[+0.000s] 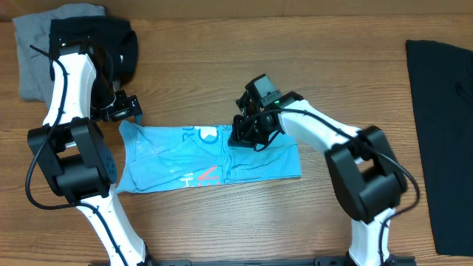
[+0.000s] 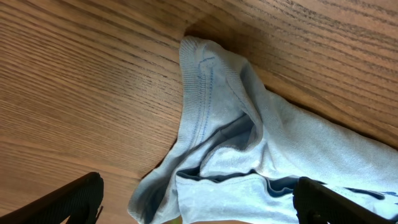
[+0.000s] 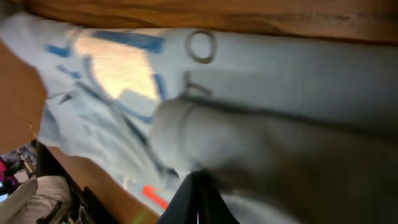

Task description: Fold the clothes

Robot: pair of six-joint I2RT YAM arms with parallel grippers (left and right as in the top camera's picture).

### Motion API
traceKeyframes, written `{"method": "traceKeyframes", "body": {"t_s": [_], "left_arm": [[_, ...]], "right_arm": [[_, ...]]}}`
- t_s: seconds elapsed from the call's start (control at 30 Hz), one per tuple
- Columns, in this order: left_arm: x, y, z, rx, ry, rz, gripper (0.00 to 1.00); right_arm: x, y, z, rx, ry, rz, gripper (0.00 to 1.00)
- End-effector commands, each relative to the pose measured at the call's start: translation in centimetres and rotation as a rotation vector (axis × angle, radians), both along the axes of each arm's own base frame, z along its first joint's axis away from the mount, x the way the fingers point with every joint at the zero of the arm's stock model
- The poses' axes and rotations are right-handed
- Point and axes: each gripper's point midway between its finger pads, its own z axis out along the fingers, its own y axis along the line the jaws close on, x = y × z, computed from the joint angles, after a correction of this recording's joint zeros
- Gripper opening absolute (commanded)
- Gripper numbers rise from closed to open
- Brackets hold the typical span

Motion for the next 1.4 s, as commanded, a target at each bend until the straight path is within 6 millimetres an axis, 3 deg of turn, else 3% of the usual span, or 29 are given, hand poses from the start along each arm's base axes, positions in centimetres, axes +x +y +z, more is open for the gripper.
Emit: {"method": "traceKeyframes", "body": {"t_s": [0.0, 0.07, 0.2, 0.4, 0.53, 0.67, 0.87, 0.93, 1.1, 1.17, 1.27, 1.37], "left_arm": [[0.5, -0.1, 0.8, -0.009, -0.032, -0.018, 1.0], [0.5, -0.1, 0.8, -0.009, -0.032, -0.018, 1.0], [0.5, -0.2, 0.8, -0.01, -0.03, -0.018, 1.0], [0.3, -0.2, 0.9, -0.011, -0.022, -0.018, 1.0], [0.3, -0.2, 0.9, -0.011, -0.022, -0.018, 1.0], [0.3, -0.2, 0.9, -0.011, -0.024, -0.017, 1.0], [0.3, -0.2, 0.9, -0.011, -0.023, -0.018, 1.0], [0.3, -0.2, 0.9, -0.011, -0.023, -0.018, 1.0], [0.3, -0.2, 0.9, -0.011, -0.022, -0.018, 1.0], [0.3, -0.2, 0.9, -0.012, -0.023, -0.018, 1.0], [0.3, -0.2, 0.9, -0.011, -0.023, -0.018, 1.0], [0.3, -0.2, 0.9, -0.011, -0.022, -0.019, 1.0]], "right_arm": [[-0.5, 0.1, -2.1, 0.024, 0.065, -0.001, 0.04], [0.1, -0.2, -2.2, 0.028, 0.059, -0.017, 0.04], [1.6, -0.4, -0.4, 0.05, 0.006, -0.012, 0.04], [1.7, -0.8, 6.2, 0.07, -0.108, 0.046, 0.04], [0.1, -1.7, 8.3, 0.042, -0.093, 0.046, 0.08], [-2.5, -2.4, 6.9, -0.009, 0.007, 0.069, 0.1], [-7.0, -1.5, 2.5, -0.051, 0.101, 0.102, 0.12], [-8.0, -1.3, 1.2, -0.058, 0.123, 0.088, 0.17], [-9.9, -2.1, -1.5, -0.101, 0.222, 0.018, 0.18], [-10.0, -2.4, -1.6, -0.107, 0.235, 0.011, 0.17], [-9.4, -3.0, -1.3, -0.123, 0.249, -0.026, 0.04], [-8.1, -4.1, -0.3, -0.169, 0.214, -0.059, 0.04]]}}
